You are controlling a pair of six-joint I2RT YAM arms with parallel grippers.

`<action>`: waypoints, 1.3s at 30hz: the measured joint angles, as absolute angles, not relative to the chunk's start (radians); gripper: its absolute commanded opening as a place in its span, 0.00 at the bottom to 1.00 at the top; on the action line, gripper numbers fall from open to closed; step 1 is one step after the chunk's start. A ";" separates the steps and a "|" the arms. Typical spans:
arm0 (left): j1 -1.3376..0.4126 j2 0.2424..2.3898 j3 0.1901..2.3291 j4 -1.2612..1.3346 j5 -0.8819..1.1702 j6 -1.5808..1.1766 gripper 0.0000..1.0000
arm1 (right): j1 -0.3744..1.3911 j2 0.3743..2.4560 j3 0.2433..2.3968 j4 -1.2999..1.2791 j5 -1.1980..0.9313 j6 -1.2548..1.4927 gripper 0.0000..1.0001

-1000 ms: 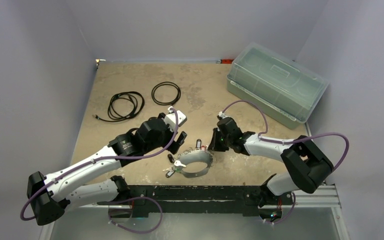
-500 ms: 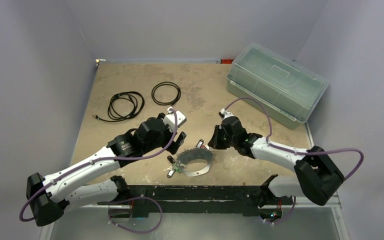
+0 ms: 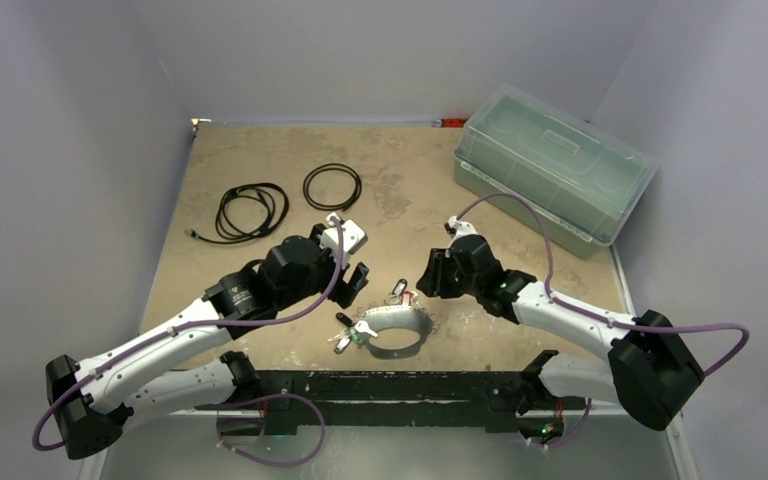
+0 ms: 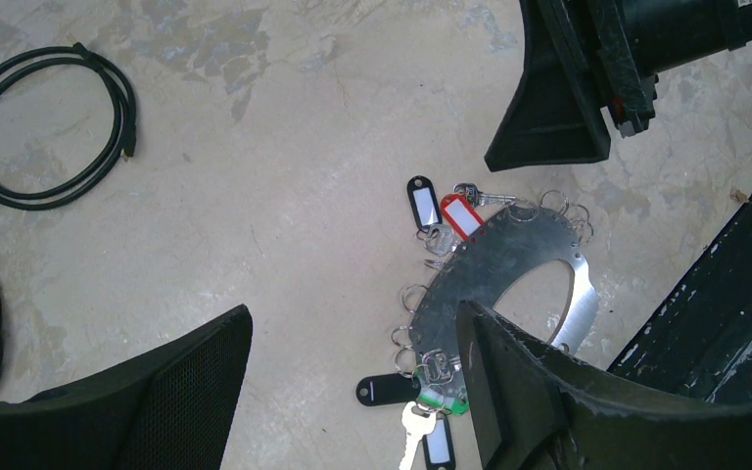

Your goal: Put the keys on the keyring

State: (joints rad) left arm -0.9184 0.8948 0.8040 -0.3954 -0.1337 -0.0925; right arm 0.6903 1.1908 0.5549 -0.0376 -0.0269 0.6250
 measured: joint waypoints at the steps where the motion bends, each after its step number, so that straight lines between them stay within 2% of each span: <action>1: -0.918 0.895 0.804 -0.395 -0.134 -0.093 0.75 | 0.690 1.191 0.555 -0.056 -0.017 0.629 0.62; 7: -0.918 0.902 0.804 -0.395 -0.130 -0.092 0.75 | 0.691 1.206 0.559 -0.165 -0.010 0.628 0.63; 13: -0.918 0.906 0.804 -0.396 -0.126 -0.091 0.75 | 0.691 1.256 0.559 -0.212 -0.031 0.622 0.53; 21: -0.918 0.913 0.803 -0.396 -0.128 -0.093 0.74 | 0.748 1.397 0.643 -0.216 -0.063 0.601 0.48; 24: -0.918 0.927 0.803 -0.397 -0.132 -0.094 0.74 | 0.780 1.421 0.669 -0.231 -0.044 0.600 0.44; 26: -0.918 0.932 0.803 -0.398 -0.134 -0.093 0.74 | 0.792 1.422 0.669 -0.242 -0.039 0.601 0.46; 30: -0.918 0.932 0.803 -0.398 -0.135 -0.094 0.74 | 0.796 1.404 0.669 -0.270 -0.024 0.610 0.66; 33: -0.918 0.932 0.803 -0.398 -0.136 -0.094 0.74 | 0.798 1.361 0.663 -0.317 0.017 0.621 0.69; 36: -0.918 0.931 0.803 -0.398 -0.138 -0.094 0.74 | 0.798 1.279 0.645 -0.349 0.057 0.644 0.63; 39: -0.918 0.930 0.803 -0.398 -0.139 -0.094 0.74 | 0.798 1.196 0.630 -0.360 0.089 0.676 0.52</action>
